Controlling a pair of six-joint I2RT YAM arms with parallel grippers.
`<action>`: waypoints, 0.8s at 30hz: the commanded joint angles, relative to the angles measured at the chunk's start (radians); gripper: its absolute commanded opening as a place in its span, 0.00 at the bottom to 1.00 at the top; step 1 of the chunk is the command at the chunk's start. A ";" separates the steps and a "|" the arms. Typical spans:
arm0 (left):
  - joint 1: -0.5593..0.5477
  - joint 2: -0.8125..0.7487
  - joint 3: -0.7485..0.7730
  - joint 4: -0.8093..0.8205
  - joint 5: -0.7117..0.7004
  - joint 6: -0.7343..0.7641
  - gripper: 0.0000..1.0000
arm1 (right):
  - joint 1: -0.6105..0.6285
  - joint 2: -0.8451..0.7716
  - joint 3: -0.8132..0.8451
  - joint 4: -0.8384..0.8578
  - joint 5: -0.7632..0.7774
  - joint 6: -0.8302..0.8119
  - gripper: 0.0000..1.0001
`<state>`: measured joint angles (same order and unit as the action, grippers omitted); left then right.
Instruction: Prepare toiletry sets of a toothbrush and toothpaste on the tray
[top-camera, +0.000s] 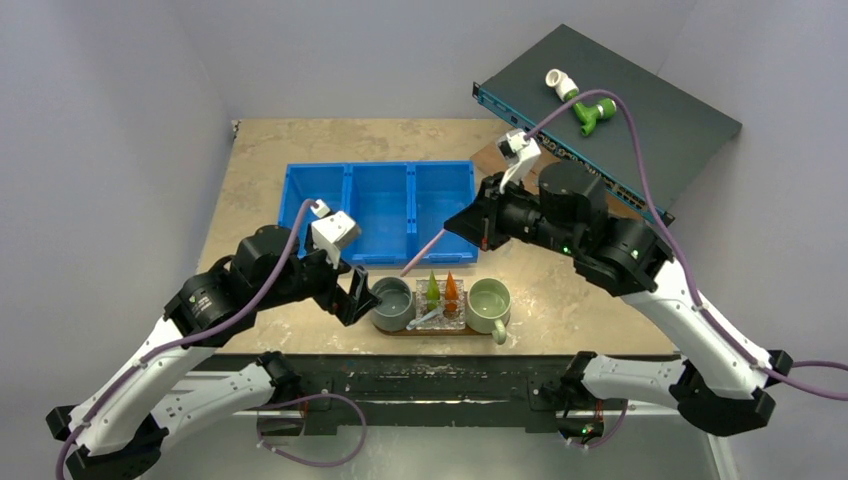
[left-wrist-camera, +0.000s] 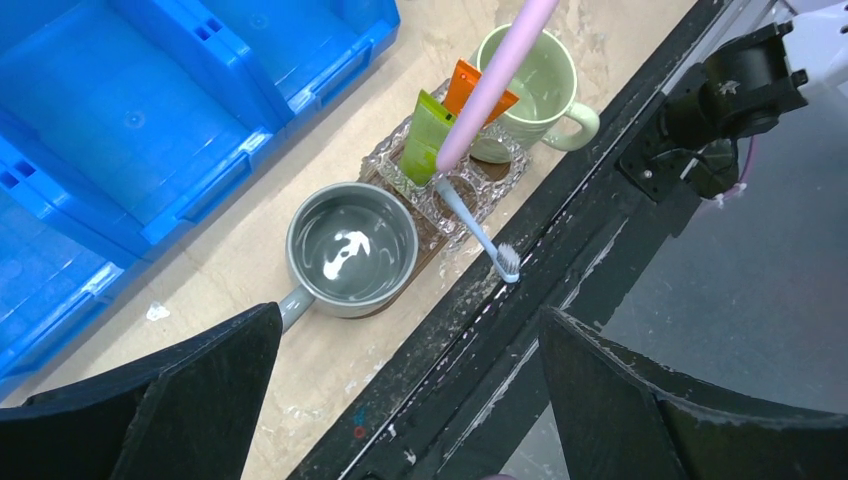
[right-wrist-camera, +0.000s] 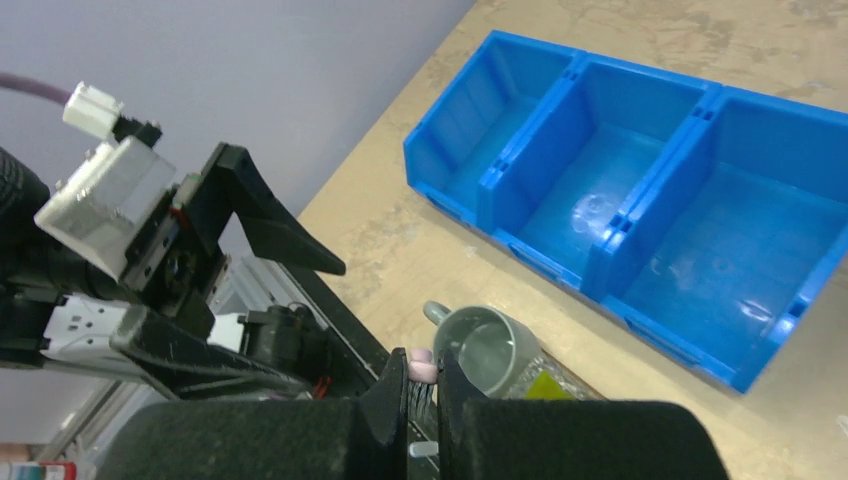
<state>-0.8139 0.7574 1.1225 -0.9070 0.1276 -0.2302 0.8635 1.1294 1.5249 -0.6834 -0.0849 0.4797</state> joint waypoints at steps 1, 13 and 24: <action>-0.004 -0.017 0.035 0.067 0.029 -0.044 1.00 | 0.025 -0.085 -0.024 -0.065 0.112 -0.063 0.00; -0.004 -0.041 0.026 0.092 0.018 -0.094 1.00 | 0.082 -0.232 -0.076 -0.175 0.163 -0.119 0.00; -0.005 -0.062 0.009 0.092 0.021 -0.115 1.00 | 0.127 -0.272 -0.156 -0.221 0.195 -0.128 0.00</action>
<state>-0.8139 0.7063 1.1225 -0.8524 0.1387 -0.3241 0.9722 0.8673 1.3930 -0.8860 0.0704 0.3717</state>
